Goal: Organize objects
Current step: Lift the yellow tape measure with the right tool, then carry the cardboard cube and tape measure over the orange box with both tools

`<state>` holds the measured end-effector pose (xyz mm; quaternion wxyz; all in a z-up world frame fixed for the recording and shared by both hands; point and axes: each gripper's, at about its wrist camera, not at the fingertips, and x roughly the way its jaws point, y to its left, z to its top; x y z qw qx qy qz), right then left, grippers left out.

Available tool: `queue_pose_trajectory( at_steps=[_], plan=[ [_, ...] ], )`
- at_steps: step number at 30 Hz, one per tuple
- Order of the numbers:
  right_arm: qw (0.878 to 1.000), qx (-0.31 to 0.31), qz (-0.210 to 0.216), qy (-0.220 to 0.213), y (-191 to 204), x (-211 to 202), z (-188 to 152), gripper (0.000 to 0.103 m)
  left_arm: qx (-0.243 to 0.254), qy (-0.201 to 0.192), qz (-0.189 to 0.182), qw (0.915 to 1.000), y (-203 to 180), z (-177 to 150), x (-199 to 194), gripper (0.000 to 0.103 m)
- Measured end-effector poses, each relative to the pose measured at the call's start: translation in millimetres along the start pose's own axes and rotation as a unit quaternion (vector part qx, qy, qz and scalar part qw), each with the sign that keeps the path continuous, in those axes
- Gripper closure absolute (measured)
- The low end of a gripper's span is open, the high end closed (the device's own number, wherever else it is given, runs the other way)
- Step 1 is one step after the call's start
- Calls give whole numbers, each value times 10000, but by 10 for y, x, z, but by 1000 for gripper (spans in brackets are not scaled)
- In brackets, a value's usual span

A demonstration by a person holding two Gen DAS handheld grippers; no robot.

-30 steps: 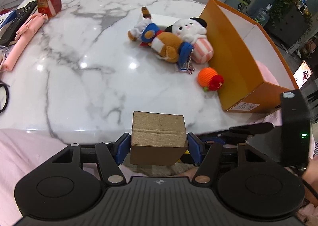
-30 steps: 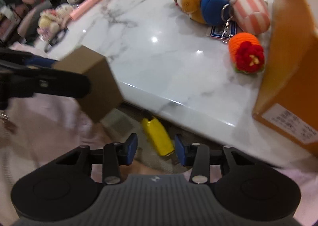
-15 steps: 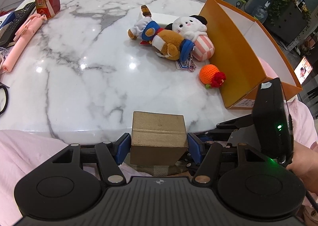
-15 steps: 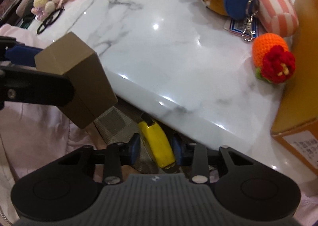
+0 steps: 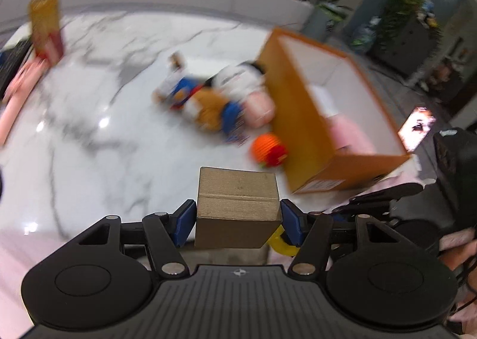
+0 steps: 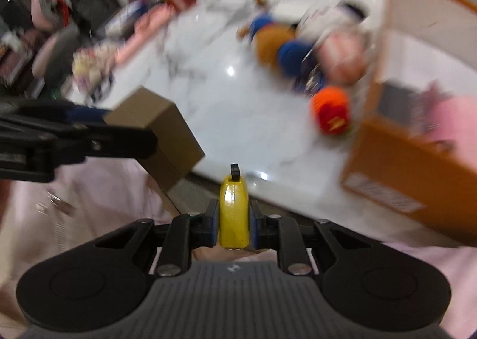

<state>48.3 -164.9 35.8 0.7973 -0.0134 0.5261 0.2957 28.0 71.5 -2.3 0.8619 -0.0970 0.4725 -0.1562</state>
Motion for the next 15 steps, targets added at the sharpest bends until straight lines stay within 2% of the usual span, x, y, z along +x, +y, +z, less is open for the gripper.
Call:
queue_pose_trajectory(
  at_steps=[4, 7, 12, 15],
  plan=[
    [9976, 372, -32, -580, -222, -583, 98, 82, 639, -133, -267, 9975, -366, 262, -55, 32],
    [9927, 549, -334, -1017, -442, -997, 139, 82, 1097, -152, -484, 9927, -674, 483, 3, 32],
    [9828, 626, -1057, -1381, -849, -1458, 221, 82, 1856, -227, -943, 9778, -1241, 838, 234, 32],
    [9764, 702, -1404, -1482, -1092, -1648, 280, 82, 2130, 48, -1287, 9685, -1512, 1012, 506, 32]
  ],
)
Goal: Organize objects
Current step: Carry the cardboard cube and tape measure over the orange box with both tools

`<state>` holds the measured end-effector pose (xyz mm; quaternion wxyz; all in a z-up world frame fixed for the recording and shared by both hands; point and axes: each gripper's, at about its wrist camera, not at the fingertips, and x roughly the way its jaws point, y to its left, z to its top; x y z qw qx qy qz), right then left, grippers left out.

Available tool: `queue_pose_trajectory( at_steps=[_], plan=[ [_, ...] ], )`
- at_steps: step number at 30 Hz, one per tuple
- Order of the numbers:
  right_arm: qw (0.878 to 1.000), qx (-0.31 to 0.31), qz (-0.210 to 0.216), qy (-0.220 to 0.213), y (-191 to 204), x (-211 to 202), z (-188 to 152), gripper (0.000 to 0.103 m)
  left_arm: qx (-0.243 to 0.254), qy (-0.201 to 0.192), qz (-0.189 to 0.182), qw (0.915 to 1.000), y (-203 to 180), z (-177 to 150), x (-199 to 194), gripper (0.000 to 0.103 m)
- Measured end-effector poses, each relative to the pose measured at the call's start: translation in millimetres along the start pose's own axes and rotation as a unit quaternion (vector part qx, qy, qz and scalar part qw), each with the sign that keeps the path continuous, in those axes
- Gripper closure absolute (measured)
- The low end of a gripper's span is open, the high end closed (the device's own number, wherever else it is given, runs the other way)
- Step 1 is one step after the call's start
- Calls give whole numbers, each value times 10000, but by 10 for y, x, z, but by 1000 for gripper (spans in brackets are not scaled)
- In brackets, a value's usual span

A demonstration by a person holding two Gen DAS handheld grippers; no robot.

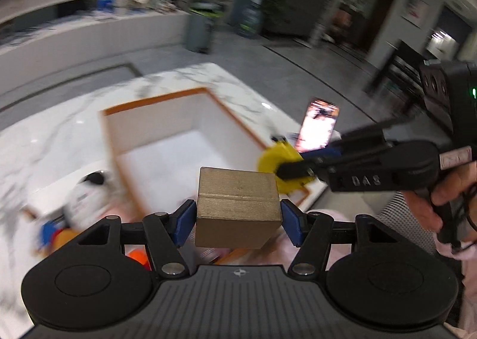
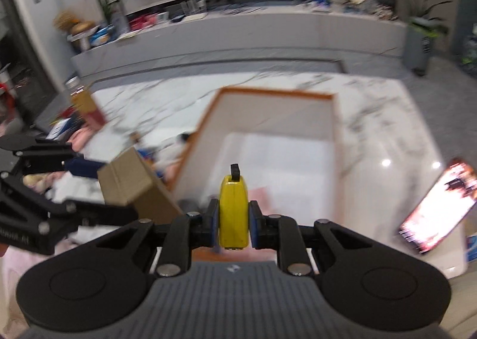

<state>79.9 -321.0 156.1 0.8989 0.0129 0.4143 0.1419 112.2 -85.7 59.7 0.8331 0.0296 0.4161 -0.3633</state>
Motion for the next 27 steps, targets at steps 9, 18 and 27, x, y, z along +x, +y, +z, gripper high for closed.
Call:
queue_pose_trajectory(
  at_steps=[9, 18, 27],
  plan=[
    [9984, 547, -112, -40, -638, 46, 128, 82, 867, 661, -482, 9929, -258, 410, 935, 32],
    [9952, 857, 275, 376, -936, 452, 229, 82, 1583, 1379, -827, 9742, -185, 380, 1512, 32],
    [9937, 893, 264, 618, -1013, 677, 221, 82, 1710, 1577, -1544, 9602, -46, 418, 1820, 33]
  ],
)
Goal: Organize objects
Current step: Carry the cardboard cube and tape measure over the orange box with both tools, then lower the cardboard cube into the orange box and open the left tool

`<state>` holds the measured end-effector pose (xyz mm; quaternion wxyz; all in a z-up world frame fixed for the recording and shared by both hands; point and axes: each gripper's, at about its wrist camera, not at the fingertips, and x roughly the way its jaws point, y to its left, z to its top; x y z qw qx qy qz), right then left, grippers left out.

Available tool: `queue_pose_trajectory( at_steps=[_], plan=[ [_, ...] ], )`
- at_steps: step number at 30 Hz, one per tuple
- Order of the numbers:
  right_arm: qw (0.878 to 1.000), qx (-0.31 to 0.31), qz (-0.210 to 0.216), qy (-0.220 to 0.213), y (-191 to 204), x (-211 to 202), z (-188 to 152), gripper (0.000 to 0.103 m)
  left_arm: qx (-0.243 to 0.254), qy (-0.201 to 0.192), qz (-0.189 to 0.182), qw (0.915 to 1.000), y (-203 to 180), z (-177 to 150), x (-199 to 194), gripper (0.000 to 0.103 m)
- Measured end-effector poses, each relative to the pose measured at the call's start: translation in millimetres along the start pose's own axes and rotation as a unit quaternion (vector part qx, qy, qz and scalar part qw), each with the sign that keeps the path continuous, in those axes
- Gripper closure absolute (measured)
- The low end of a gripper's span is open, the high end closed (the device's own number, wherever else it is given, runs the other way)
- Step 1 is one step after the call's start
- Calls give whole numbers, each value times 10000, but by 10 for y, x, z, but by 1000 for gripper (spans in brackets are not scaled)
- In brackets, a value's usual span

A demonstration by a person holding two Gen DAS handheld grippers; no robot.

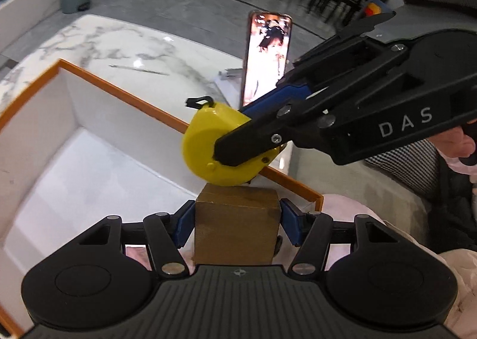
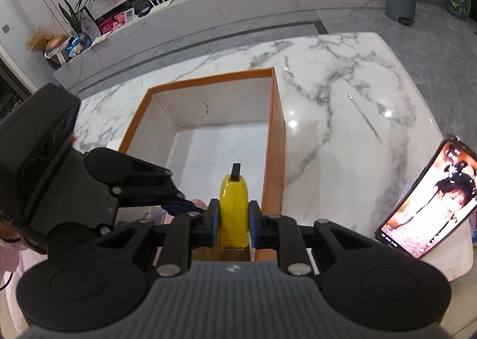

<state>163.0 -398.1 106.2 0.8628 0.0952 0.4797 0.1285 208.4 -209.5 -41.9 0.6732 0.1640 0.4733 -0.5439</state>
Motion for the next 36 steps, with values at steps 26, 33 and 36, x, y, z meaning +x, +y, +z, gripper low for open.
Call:
queue_pose_trajectory(
  at_steps=[26, 33, 36],
  plan=[
    [9990, -218, -66, 380, 56, 203, -10, 82, -488, 316, -411, 9975, 158, -132, 267, 21],
    [9986, -344, -141, 376, 110, 235, 34, 82, -890, 83, -482, 9948, 325, -147, 254, 43],
    [9983, -393, -186, 382, 133, 277, 50, 82, -858, 166, -481, 9950, 317, -122, 351, 46]
  ],
)
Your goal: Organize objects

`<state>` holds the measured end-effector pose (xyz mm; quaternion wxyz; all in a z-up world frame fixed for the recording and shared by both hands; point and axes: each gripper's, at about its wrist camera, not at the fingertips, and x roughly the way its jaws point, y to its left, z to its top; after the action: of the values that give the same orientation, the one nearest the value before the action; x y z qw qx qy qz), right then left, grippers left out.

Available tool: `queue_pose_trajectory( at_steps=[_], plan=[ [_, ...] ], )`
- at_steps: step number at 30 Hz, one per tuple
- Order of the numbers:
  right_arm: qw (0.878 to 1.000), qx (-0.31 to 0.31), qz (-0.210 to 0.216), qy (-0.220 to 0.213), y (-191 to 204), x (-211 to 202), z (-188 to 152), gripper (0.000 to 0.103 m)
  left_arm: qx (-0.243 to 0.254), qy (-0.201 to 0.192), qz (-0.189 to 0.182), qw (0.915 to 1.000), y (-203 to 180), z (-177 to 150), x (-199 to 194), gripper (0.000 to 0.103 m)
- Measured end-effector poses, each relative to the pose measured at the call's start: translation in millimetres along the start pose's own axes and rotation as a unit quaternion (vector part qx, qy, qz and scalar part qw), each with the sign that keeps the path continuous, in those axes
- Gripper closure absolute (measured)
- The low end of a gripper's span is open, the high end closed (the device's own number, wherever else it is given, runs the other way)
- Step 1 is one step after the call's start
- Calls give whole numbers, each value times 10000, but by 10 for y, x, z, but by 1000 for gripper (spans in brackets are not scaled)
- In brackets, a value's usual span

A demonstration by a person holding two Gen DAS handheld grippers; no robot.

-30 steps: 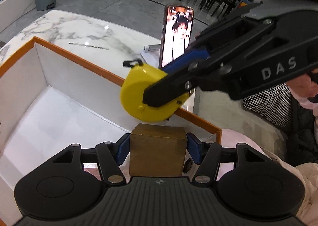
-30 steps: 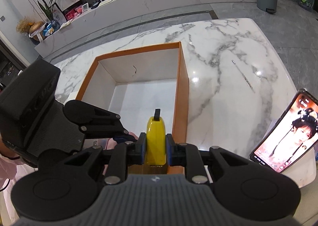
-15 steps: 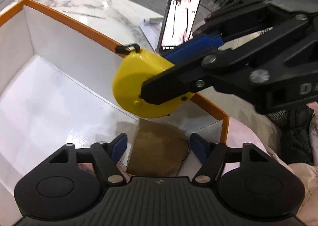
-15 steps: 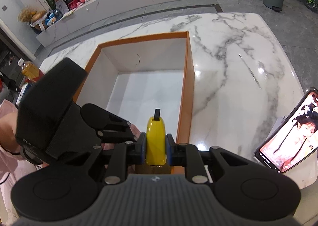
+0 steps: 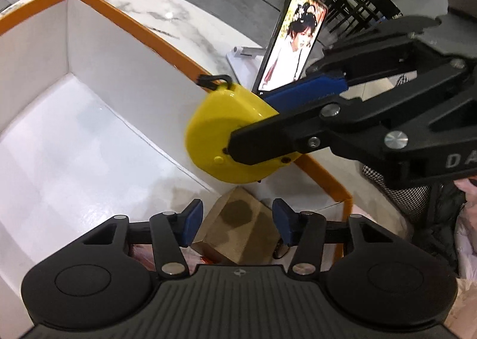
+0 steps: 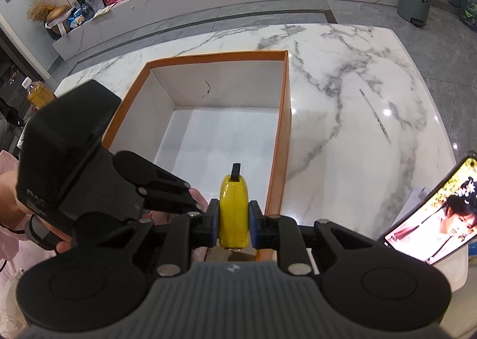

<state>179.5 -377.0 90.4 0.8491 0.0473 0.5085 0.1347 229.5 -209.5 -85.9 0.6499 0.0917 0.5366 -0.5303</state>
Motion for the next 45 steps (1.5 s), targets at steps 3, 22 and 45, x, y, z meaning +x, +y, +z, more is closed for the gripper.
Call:
queue_pose_trajectory(
  at_steps=[3, 22, 45],
  plan=[
    [10000, -15, 6, 61, 10, 52, 14, 82, 48, -4, -108, 9999, -13, 28, 12, 52],
    [9955, 119, 200, 915, 127, 161, -184, 82, 46, -1037, 694, 9922, -265, -401, -671, 47],
    [9883, -30, -625, 1391, 401, 212, -333, 75, -229, -1939, 1651, 9668, -601, -1139, -1508, 48]
  ],
)
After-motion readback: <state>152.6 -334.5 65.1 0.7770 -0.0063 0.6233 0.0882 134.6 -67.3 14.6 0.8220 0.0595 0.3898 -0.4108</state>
